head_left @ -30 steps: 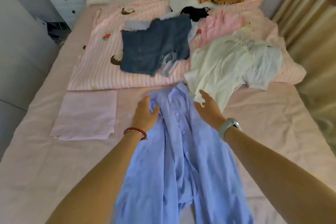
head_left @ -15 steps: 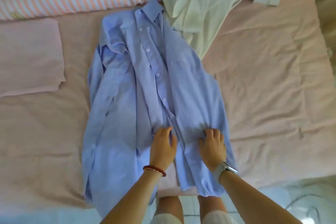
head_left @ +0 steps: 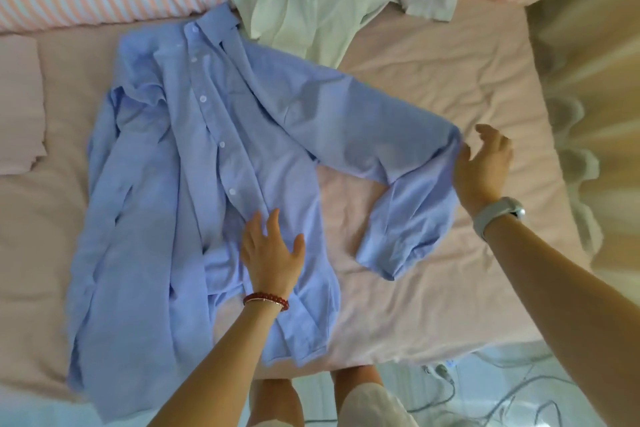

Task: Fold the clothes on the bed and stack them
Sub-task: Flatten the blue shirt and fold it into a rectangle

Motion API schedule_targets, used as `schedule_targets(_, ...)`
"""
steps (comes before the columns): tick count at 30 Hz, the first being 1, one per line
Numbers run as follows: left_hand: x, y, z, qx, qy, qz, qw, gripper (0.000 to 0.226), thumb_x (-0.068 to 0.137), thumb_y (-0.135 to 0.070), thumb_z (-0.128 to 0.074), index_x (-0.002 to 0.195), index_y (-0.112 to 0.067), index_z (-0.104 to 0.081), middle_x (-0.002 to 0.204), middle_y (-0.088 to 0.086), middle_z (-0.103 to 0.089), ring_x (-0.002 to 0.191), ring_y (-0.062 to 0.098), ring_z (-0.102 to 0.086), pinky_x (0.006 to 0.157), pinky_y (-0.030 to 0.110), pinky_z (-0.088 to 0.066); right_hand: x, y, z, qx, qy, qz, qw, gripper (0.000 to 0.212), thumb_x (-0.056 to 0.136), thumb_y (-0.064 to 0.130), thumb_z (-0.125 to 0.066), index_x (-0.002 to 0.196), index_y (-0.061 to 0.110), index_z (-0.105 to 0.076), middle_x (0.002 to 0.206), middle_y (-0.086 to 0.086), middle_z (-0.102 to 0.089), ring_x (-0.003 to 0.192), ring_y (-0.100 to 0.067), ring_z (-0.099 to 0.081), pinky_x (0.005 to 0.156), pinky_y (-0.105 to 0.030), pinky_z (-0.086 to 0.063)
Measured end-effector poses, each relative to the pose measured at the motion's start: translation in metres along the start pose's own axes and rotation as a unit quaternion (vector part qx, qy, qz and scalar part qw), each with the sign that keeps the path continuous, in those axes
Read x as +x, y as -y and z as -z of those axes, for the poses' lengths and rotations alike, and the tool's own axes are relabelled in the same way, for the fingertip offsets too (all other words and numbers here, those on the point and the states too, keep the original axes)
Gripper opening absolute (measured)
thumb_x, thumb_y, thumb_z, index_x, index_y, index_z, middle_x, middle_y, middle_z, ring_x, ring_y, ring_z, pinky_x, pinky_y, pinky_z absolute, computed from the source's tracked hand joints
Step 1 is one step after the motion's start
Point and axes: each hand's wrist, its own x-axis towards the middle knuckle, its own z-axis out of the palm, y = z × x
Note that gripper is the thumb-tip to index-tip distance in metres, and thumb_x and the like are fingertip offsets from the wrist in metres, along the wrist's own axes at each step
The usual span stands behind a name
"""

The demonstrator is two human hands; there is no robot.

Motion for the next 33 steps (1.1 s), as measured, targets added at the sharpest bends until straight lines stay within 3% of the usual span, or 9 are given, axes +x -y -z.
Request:
schedule_targets(5, -0.01, -0.002, -0.008, 0.041, 0.013, 0.094, 0.995, 0.078, 0.076, -0.037, -0.07, 0.142, -0.019, -0.032, 0.149, 0.016, -0.02, 0.134, 0.035, -0.023, 0.099, 0.052, -0.031, -0.075, -0.008, -0.028, -0.057, 0.13, 0.197, 0.97, 0.025, 0.085, 0.0, -0.054, 0.11, -0.003, -0.06, 0.109, -0.023, -0.058, 0.102, -0.041, -0.054, 0.085, -0.048, -0.04)
schedule_targets(12, -0.022, 0.037, 0.0, -0.193, 0.0, 0.244, 0.951, 0.018, 0.084, 0.004, -0.047, 0.102, 0.006, -0.047, 0.1, 0.029, -0.055, 0.092, 0.043, -0.053, 0.078, 0.041, -0.045, -0.189, -0.017, -0.078, 0.04, 0.438, 0.014, 0.898, 0.031, 0.087, 0.021, -0.058, 0.114, 0.006, -0.053, 0.103, -0.011, -0.061, 0.096, -0.03, -0.056, 0.084, -0.036, -0.043)
schedule_targets(15, -0.018, 0.051, 0.02, -0.259, 0.07, 0.22, 0.938, 0.018, 0.091, -0.002, -0.041, 0.073, -0.005, -0.043, 0.066, 0.014, -0.038, 0.062, 0.026, -0.039, 0.056, 0.03, -0.032, -0.192, 0.0, -0.084, 0.103, 0.479, -0.048, 0.87, 0.01, 0.088, 0.013, -0.052, 0.078, 0.014, -0.051, 0.071, -0.003, -0.051, 0.066, -0.018, -0.044, 0.059, -0.02, -0.04)
schedule_targets(18, -0.017, 0.048, 0.051, -0.339, 0.106, 0.165, 0.92, 0.02, 0.093, -0.004, -0.042, 0.074, -0.009, -0.043, 0.069, 0.009, -0.037, 0.062, 0.013, -0.042, 0.061, 0.024, -0.034, -0.177, 0.013, -0.079, 0.123, 0.504, -0.065, 0.852, 0.029, 0.091, 0.01, -0.05, 0.065, 0.015, -0.038, 0.059, 0.002, -0.04, 0.054, -0.009, -0.035, 0.044, -0.012, -0.031)
schedule_targets(22, 0.016, 0.025, 0.101, -0.49, 0.006, 0.127, 0.862, 0.02, 0.096, -0.011, -0.043, 0.078, -0.014, -0.051, 0.07, 0.002, -0.056, 0.065, 0.011, -0.055, 0.061, 0.025, -0.047, -0.13, 0.048, -0.053, 0.256, 0.395, -0.076, 0.879, 0.01, 0.091, 0.013, -0.056, 0.082, 0.008, -0.057, 0.061, 0.001, -0.051, 0.053, -0.006, -0.044, 0.049, -0.01, -0.037)
schedule_targets(24, 0.038, 0.012, 0.121, -0.548, -0.008, 0.1, 0.83, 0.017, 0.093, -0.019, -0.045, 0.077, -0.018, -0.051, 0.073, -0.001, -0.052, 0.066, 0.01, -0.052, 0.062, 0.023, -0.048, -0.104, 0.07, -0.041, 0.443, 0.362, -0.16, 0.804, 0.012, 0.095, 0.018, -0.05, 0.091, 0.011, -0.059, 0.067, 0.001, -0.06, 0.057, -0.006, -0.053, 0.054, -0.015, -0.042)
schedule_targets(26, 0.051, 0.007, 0.123, -0.495, -0.06, 0.117, 0.859, 0.013, 0.088, -0.019, -0.045, 0.076, -0.02, -0.049, 0.077, 0.0, -0.048, 0.069, 0.009, -0.048, 0.067, 0.025, -0.045, -0.084, 0.082, -0.041, 0.534, 0.343, -0.2, 0.747, 0.015, 0.097, 0.023, -0.042, 0.1, 0.019, -0.056, 0.08, 0.003, -0.069, 0.07, -0.006, -0.062, 0.06, -0.02, -0.045)
schedule_targets(30, 0.029, 0.021, 0.096, -0.301, -0.202, 0.113, 0.925, 0.011, 0.09, -0.004, -0.046, 0.084, -0.01, -0.053, 0.083, 0.006, -0.048, 0.074, 0.015, -0.046, 0.073, 0.029, -0.035, -0.097, 0.063, -0.068, 0.319, 0.34, -0.114, 0.877, 0.031, 0.096, 0.011, -0.044, 0.126, 0.007, -0.046, 0.104, -0.008, -0.057, 0.081, -0.008, -0.055, 0.071, -0.019, -0.042)
schedule_targets(33, -0.018, 0.045, 0.054, -0.199, -0.179, 0.06, 0.962, 0.007, 0.088, -0.002, -0.054, 0.091, 0.002, -0.058, 0.089, 0.014, -0.055, 0.075, 0.024, -0.05, 0.068, 0.029, -0.041, -0.131, 0.035, -0.092, 0.203, 0.4, -0.052, 0.892, 0.017, 0.087, -0.007, -0.05, 0.103, -0.011, -0.049, 0.084, -0.026, -0.048, 0.064, -0.011, -0.044, 0.058, -0.02, -0.034)
